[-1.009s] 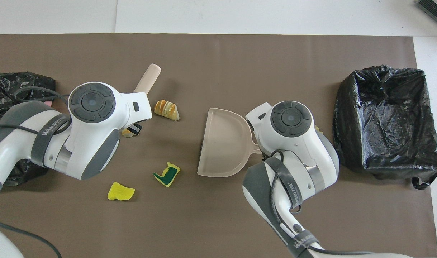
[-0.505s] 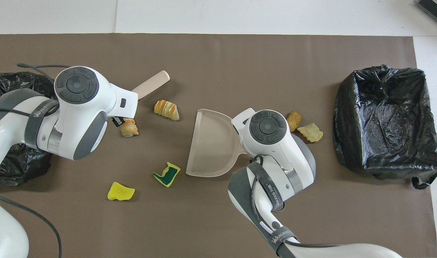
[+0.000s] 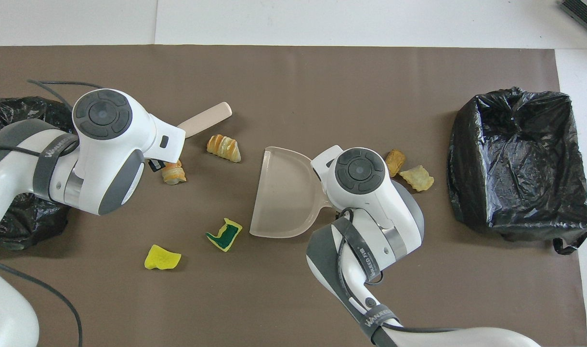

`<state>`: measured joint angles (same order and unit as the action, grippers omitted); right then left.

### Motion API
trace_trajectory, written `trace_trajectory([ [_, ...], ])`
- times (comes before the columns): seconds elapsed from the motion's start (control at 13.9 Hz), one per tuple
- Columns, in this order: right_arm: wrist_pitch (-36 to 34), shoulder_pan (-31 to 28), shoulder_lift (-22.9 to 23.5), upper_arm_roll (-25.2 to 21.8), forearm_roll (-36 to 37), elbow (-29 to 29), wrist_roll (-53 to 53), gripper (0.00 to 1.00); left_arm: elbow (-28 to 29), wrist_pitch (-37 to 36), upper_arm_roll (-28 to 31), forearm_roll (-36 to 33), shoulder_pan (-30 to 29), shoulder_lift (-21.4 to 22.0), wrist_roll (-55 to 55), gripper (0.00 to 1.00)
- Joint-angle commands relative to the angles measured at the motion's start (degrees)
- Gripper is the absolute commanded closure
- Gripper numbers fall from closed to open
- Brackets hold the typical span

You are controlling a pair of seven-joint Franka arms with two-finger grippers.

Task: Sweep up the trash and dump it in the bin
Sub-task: 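Set the dustpan down with the right gripper while the left gripper positions the brush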

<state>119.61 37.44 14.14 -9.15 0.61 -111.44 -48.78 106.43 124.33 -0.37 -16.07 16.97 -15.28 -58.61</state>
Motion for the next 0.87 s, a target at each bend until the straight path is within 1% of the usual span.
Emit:
trace_trajectory([
  [0.0, 0.63, 0.01, -0.26, 0.18, 0.97, -0.27, 1.50, 1.00, 0.70, -3.98, 0.20, 0.33, -0.01, 1.21, -5.73, 1.00],
  [0.07, 0.72, 0.01, -0.26, 0.18, 0.97, -0.27, 1.50, 1.00, 0.97, -6.00, 0.11, 0.33, 0.00, 2.08, -5.90, 1.00],
  [0.22, 0.72, 0.01, -0.26, 0.09, 0.97, -0.27, 1.50, 1.00, 4.20, -8.74, 0.11, 0.33, 0.08, 5.33, -5.91, 1.00],
  [0.5, 0.72, 0.01, -0.26, 0.09, 0.97, -0.27, 1.50, 1.00, 13.77, -9.54, -0.07, 0.42, 0.17, 14.11, -4.68, 1.00],
  [0.58, 0.72, 0.01, -0.26, 0.18, 1.06, -0.27, 1.50, 1.00, 15.19, -9.63, 0.02, 0.42, 0.26, 15.53, -4.59, 1.00],
  [0.72, 0.11, 0.01, -0.26, 0.09, 1.06, -0.27, 0.80, 1.00, 15.47, -11.46, 0.02, 0.60, -0.09, 17.73, -3.28, 1.00],
  [0.79, -0.07, -0.08, -0.26, 0.18, 1.06, -0.27, -0.69, 1.00, 15.47, -12.87, 0.11, 0.60, -0.61, 18.87, -0.48, 1.00],
])
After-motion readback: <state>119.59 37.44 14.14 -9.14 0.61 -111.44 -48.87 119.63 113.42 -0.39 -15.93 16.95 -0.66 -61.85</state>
